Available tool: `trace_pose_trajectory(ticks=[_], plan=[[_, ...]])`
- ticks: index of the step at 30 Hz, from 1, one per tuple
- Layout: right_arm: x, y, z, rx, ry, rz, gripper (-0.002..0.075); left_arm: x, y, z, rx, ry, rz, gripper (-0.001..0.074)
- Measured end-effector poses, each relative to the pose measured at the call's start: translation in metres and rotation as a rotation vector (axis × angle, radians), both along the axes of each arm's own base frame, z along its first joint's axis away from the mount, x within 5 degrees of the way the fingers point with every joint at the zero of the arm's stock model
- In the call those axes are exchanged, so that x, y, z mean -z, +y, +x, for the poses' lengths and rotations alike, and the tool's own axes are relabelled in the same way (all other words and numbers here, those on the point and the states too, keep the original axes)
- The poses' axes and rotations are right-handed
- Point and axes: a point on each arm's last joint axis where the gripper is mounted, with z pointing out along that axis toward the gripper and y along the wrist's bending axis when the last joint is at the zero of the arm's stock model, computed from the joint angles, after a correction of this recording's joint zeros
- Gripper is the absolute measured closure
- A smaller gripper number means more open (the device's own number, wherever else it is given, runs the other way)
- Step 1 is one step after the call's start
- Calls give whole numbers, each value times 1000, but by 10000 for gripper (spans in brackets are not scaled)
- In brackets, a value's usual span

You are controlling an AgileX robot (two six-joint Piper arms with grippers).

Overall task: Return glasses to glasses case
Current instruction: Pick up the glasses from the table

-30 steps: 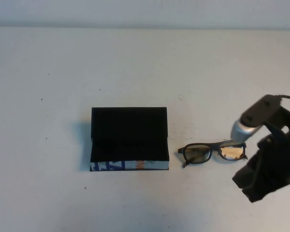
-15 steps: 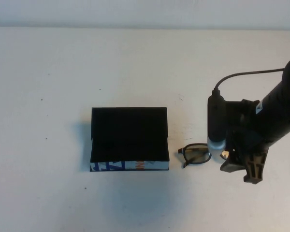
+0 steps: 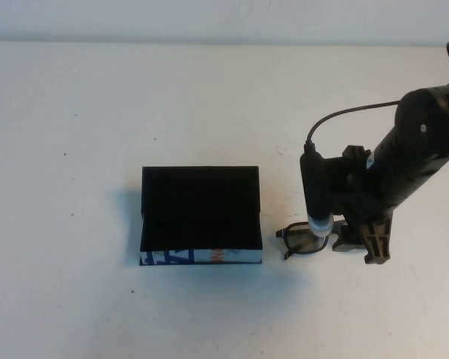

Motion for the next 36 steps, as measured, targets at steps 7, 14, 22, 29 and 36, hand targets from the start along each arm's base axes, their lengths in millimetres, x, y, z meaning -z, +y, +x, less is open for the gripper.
trace_pose_trajectory(ticks=[7, 14, 22, 29, 36], plan=[[12, 4, 14, -4, 25, -24, 315, 0, 0, 0, 0, 0, 0, 736], [24, 4, 18, -10, 49, -54, 315, 0, 0, 0, 0, 0, 0, 736], [29, 7, 27, -14, 42, -61, 315, 0, 0, 0, 0, 0, 0, 736], [34, 9, 33, -16, 46, -67, 314, 0, 0, 0, 0, 0, 0, 736], [37, 10, 34, -17, 54, -72, 323, 0, 0, 0, 0, 0, 0, 736]])
